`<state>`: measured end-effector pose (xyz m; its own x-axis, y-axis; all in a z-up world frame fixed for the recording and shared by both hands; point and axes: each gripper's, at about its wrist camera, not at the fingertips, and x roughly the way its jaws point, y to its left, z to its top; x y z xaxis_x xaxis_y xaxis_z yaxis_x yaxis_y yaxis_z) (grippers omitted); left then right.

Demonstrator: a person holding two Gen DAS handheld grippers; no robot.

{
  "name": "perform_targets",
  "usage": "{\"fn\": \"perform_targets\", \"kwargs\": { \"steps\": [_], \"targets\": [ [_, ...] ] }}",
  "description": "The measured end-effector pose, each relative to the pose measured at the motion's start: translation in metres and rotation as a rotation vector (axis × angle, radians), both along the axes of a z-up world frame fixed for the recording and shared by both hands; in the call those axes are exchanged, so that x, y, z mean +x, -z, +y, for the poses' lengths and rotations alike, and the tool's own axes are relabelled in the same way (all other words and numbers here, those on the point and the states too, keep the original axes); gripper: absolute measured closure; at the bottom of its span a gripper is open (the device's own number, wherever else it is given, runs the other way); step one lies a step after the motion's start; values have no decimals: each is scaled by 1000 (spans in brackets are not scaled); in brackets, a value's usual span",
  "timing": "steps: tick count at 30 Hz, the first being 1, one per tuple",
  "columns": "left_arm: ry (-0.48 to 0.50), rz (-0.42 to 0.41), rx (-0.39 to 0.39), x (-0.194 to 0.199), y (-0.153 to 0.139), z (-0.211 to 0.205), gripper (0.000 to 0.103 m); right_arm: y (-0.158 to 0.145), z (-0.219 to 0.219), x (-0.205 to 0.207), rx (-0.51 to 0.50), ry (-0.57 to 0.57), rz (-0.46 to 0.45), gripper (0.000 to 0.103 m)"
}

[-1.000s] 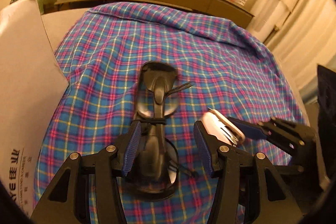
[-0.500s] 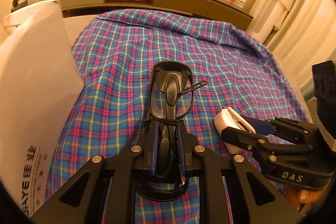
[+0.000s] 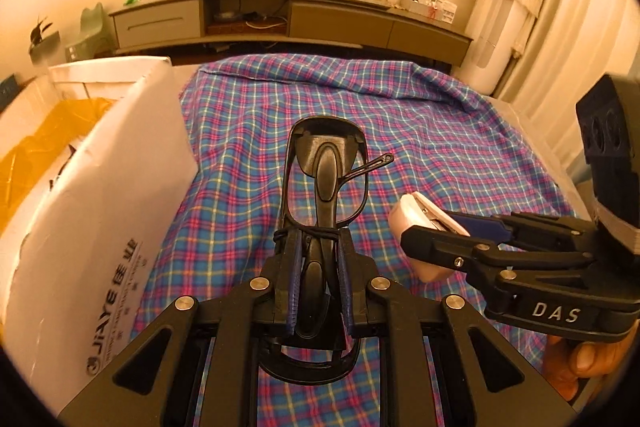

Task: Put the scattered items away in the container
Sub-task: 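Carry the glasses and stapler over the cardboard box with both tools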

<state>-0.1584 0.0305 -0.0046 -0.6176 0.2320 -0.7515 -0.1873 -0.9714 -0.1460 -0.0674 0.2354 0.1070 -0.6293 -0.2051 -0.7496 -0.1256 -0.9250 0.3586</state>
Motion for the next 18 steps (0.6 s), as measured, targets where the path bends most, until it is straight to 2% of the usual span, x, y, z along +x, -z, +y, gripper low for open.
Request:
{"fn": "perform_targets", "kwargs": {
  "steps": [10, 18],
  "targets": [
    [-6, 34, -2, 31, -18, -10, 86, -25, -36, 29, -25, -19, 62, 62],
    [-11, 47, 20, 51, -27, -22, 86, -31, -46, 50, -37, -1, 85, 62]
  ]
}}
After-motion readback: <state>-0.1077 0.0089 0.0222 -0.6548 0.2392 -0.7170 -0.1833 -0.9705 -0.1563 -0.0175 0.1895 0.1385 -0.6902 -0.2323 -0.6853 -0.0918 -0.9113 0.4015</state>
